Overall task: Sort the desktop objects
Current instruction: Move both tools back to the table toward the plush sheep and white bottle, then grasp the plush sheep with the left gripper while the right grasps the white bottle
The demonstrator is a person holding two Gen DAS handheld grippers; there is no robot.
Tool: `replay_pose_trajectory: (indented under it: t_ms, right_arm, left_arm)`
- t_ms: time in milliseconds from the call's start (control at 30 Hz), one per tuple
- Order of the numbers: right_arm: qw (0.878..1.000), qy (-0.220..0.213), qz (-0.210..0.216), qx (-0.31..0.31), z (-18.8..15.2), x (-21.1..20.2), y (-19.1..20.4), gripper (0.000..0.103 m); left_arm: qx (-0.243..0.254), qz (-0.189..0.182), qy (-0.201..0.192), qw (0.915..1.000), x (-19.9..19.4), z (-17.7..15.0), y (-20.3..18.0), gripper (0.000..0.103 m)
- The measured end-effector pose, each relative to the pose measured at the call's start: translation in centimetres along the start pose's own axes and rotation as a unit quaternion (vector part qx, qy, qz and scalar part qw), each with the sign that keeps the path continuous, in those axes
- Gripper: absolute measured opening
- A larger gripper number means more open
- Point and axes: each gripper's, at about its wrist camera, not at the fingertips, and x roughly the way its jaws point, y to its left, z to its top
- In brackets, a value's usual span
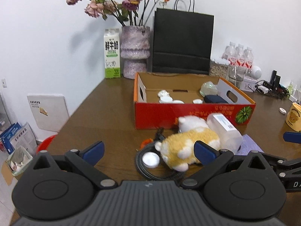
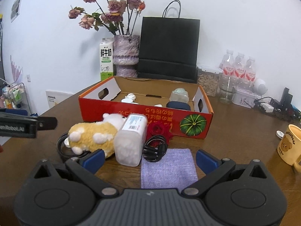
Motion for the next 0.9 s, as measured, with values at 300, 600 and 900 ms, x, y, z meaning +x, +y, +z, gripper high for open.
replay_pose_trajectory:
  t_ms: [300,600,900]
  right_arm:
    - [1.000,0.000,0.004,0.012,-0.6,0.7,-1.5,0.103]
    - [1.000,0.007,0.007,0.010,0.3,3.5,-4.3,0.103]
    - [1.000,-0.002,0.017,0.023,0.2,5.8,-6.1,0.103]
  left_arm:
    - [0.003,-0.013,0.016,0.9998,3.1,-0.6,-3.1,0.103]
    - [-0.025,-0.044,0.026,0.9984,5.0,-0.3,-4.5,0.103]
    - [-0.036,-0.028,0.044,0.9979,7.4,-0.5,-5.5,0.103]
